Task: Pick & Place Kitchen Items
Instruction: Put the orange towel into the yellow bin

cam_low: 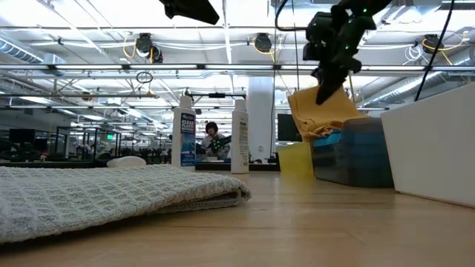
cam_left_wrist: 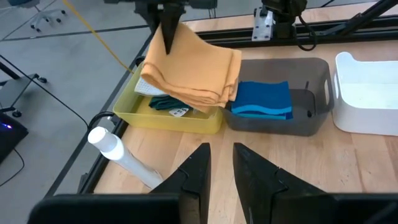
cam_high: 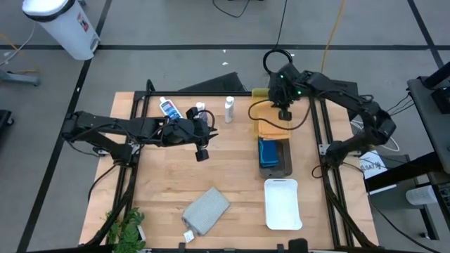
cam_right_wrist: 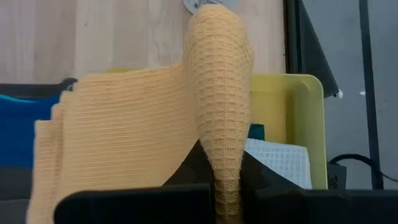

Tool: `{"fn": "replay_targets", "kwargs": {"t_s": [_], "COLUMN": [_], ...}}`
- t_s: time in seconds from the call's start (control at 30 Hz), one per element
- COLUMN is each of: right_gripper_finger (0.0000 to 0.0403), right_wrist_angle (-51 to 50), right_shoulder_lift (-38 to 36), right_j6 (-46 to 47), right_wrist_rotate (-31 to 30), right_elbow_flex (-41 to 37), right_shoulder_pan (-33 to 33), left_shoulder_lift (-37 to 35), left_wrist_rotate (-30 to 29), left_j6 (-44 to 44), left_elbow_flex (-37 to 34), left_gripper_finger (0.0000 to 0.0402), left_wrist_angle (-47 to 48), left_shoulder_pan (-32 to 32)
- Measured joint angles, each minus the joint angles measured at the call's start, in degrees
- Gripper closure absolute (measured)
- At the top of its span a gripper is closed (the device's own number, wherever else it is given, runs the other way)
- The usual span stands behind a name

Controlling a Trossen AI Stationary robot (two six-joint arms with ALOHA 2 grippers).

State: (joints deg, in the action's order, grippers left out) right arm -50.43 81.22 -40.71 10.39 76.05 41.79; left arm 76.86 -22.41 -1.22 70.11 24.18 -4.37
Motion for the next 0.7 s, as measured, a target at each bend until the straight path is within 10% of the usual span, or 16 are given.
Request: {"fn": "replay_targets", "kwargs": {"t_s": [0.7], "right_gripper_finger": [0.0402], "right_wrist_angle": [11.07], "right_shoulder_lift": [7.66], "right_j6": [-1.81], "right_wrist_rotate": [0.13], "right_elbow_flex": [-0.86], "right_shoulder_pan": [8.15], "left_shoulder_lift": [0.0], "left_wrist_rotate": [0.06], "left_j6": [-0.01], "left_elbow_flex": [-0.01], "left_gripper_finger": [0.033], "left_wrist_angle": [0.0], "left_shoulder_pan": [0.01]}}
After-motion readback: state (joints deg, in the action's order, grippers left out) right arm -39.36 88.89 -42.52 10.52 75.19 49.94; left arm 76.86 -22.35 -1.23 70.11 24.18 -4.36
